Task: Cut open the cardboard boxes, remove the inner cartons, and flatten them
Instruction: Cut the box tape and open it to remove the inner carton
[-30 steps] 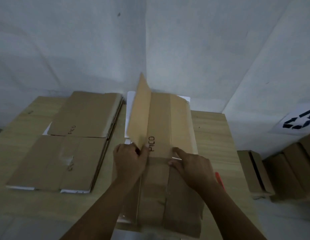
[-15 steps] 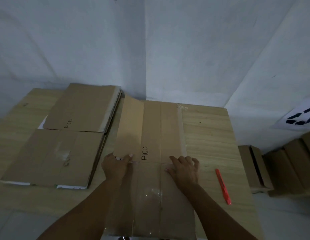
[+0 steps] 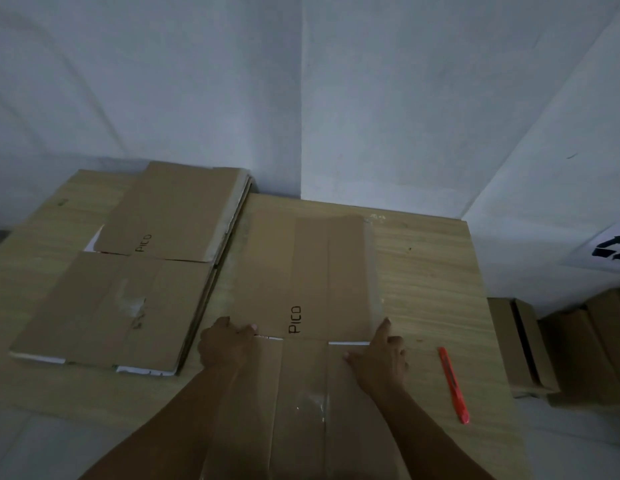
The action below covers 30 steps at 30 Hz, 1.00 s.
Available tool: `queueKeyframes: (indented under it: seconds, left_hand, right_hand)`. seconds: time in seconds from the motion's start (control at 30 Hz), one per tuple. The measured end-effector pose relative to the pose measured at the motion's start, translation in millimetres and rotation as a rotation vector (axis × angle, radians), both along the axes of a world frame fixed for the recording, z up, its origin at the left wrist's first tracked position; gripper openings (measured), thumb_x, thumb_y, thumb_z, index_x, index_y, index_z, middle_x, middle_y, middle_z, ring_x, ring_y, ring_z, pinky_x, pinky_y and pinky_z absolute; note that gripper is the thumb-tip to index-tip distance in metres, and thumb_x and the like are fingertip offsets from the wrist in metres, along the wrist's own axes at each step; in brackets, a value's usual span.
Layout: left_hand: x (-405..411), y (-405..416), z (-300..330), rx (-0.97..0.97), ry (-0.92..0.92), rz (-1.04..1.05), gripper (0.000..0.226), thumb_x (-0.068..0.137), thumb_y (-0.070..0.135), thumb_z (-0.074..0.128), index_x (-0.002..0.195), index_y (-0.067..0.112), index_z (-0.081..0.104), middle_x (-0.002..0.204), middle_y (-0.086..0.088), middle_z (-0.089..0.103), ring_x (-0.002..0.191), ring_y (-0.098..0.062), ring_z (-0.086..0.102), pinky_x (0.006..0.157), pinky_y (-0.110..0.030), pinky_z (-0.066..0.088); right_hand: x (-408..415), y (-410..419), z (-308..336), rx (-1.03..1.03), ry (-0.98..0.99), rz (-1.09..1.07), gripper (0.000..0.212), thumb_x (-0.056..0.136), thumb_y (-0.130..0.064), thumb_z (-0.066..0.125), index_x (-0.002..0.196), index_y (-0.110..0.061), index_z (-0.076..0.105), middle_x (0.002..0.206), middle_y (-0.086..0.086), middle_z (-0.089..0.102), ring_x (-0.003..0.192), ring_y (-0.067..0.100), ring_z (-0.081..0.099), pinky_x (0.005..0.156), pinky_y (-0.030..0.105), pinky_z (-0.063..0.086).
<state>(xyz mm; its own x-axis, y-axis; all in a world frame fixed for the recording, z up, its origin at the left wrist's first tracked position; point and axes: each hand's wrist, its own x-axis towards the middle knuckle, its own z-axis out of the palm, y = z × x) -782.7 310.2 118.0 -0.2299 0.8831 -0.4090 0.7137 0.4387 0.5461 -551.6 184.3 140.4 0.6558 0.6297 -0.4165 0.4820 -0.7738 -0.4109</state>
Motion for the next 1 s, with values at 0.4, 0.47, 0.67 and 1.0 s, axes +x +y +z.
queueKeyframes:
  seconds: [0.4,0.47,0.67,1.0]
  left_hand:
    - [-28,-17,33,0.247,-0.192,-0.121,0.054,0.097,0.014,0.059,0.149,0.012,0.043,0.136,-0.010,0.058,0.124,-0.026,0.053,0.088,-0.022,0.032]
    - [-43,-12,41,0.288,-0.195,-0.116,0.051,0.095,0.011,0.058,0.145,0.012,0.048,0.127,-0.006,0.062,0.116,-0.024,0.057,0.085,-0.021,0.033]
    - [-106,24,63,0.387,-0.221,-0.143,0.034,0.086,0.012,0.065,0.118,0.023,0.065,0.091,0.011,0.065,0.089,-0.015,0.061,0.067,-0.020,0.039]
    - [-237,107,90,0.501,-0.267,-0.232,0.047,0.083,0.017,0.074,0.128,0.026,0.062,0.110,0.012,0.069,0.101,-0.008,0.062,0.083,-0.022,0.041]
  right_hand:
    - [-11,-18,12,0.471,0.129,-0.083,0.064,0.097,-0.020,0.062,0.154,-0.020,0.034,0.098,0.016,0.068,0.097,0.033,0.063,0.080,0.032,0.040]
    - [-24,-14,17,0.502,0.126,-0.094,0.062,0.097,-0.019,0.061,0.154,-0.021,0.036,0.094,0.014,0.066,0.095,0.034,0.063,0.079,0.033,0.040]
    - [-84,11,41,0.584,0.095,-0.068,0.058,0.100,-0.019,0.057,0.154,-0.019,0.037,0.128,0.019,0.064,0.113,0.038,0.060,0.082,0.033,0.039]
    - [-208,88,68,0.679,0.084,-0.046,0.056,0.102,-0.023,0.054,0.154,-0.019,0.036,0.139,0.014,0.058,0.124,0.034,0.054,0.098,0.036,0.041]
